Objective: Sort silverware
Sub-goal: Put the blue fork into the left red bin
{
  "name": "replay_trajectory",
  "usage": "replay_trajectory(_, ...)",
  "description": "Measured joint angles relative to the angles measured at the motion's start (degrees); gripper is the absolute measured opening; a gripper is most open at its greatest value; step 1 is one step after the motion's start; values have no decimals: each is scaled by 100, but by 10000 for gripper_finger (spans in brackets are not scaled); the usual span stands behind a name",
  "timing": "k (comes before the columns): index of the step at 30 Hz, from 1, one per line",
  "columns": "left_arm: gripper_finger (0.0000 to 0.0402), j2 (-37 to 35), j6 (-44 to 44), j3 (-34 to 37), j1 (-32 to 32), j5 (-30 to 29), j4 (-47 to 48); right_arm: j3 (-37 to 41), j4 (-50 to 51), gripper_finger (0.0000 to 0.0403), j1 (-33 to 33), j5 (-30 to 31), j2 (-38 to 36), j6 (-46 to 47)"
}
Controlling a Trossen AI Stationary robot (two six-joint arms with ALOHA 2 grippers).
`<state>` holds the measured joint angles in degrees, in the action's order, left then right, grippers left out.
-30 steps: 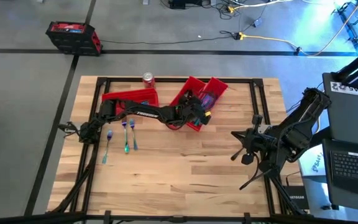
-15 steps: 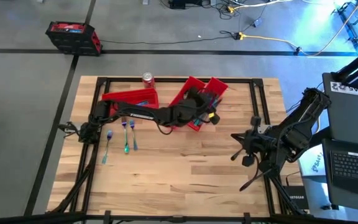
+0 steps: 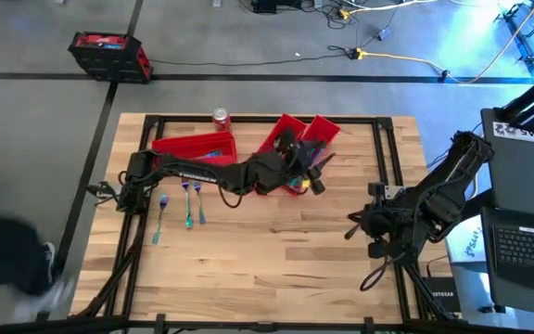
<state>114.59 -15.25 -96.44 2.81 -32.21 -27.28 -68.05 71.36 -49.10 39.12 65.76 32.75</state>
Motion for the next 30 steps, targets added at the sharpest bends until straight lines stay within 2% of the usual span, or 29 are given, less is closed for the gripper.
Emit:
replay_trajectory(8,155,0,118,2,210,9,825,0,-243,0,0,-90,2,-3)
replay_trajectory(16,155,0,83,2,417,749,632,0,-278,0,0,-138,2,-4)
replay_trajectory(30,155,0,129,4,677,765,335,0,-281,0,0,-145,2,-4)
